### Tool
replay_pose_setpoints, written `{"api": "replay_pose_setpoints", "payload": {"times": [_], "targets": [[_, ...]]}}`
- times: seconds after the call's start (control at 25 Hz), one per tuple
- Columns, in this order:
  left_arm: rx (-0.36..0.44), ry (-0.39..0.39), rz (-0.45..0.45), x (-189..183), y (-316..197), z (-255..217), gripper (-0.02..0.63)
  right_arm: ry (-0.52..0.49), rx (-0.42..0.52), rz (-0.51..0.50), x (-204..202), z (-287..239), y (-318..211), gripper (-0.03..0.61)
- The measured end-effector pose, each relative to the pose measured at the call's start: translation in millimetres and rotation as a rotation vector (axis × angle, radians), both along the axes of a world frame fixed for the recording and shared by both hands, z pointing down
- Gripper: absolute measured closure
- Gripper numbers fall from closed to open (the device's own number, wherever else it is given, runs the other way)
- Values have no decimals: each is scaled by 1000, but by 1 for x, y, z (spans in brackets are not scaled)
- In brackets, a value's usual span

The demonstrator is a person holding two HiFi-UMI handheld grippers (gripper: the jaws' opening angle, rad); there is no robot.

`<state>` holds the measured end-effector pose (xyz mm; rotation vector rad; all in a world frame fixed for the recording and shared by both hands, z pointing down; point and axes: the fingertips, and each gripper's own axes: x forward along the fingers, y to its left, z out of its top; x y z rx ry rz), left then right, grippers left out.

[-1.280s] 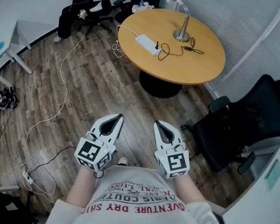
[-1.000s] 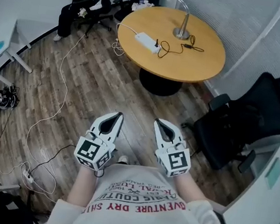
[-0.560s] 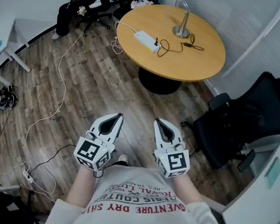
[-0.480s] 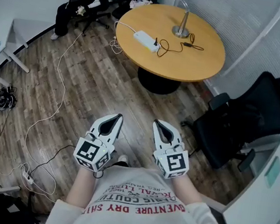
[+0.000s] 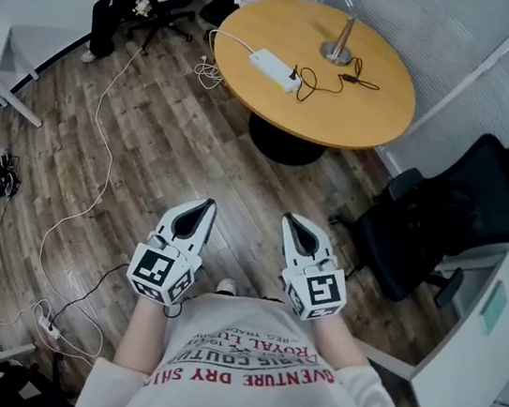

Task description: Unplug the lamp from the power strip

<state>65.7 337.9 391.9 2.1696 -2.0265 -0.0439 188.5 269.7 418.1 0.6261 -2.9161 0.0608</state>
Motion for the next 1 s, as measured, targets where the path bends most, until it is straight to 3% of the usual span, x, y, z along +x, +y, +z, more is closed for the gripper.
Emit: {"api": "replay_pose_setpoints", "payload": {"times": [0.24,0.44,0.72,1.0], "targets": [[-10,39,-26,-37,0,11,583,41,-10,-6,-27,10,-5,548],[-22,42,-58,-57,-21,21,583,2,-27,-19,-46,9,-30,548],[-51,10,-124,-87,-80,27,583,-2,-27,-52,-82,21,-113,548],[-34,-22,-186,-114,-173,-5,583,2,8,-107,-115,-4,-223,548]]}}
